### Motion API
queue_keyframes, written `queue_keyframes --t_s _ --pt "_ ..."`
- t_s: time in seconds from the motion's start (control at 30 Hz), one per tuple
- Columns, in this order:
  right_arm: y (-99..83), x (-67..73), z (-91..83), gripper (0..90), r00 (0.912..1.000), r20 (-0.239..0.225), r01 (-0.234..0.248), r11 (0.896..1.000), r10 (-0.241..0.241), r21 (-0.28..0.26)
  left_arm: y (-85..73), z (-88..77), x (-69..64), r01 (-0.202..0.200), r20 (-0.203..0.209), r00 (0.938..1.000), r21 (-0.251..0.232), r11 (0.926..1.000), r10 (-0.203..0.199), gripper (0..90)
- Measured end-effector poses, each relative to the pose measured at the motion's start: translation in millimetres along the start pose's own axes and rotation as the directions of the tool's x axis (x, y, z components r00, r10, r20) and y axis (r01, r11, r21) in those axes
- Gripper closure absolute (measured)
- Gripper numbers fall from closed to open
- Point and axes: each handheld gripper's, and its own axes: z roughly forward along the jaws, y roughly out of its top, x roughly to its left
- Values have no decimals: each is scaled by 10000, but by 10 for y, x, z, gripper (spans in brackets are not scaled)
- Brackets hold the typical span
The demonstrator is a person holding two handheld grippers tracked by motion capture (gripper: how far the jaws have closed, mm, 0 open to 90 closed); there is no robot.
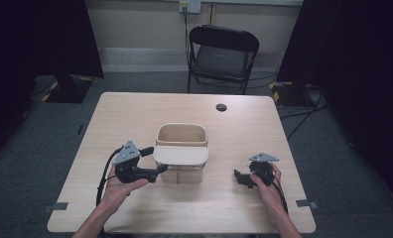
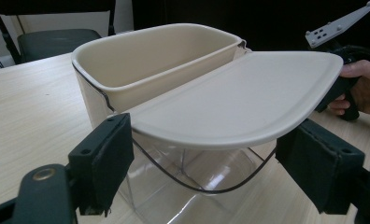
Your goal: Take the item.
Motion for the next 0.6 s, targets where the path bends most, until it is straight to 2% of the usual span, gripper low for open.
queue_keyframes --t_s 0.07,0.17,0.6 --pt "0 -1 0 131 10000 1 9 10000 -9 -5 11 -3 6 -59 26 10000 -18 10000 59 193" --pt "0 0 0 131 10000 2 1 10000 -1 -1 19 9 -1 67 10 10000 -190 9998 -66 189" --pt "0 -1 0 131 10000 3 11 10000 -11 -7 34 14 23 79 19 10000 -28 10000 -79 193"
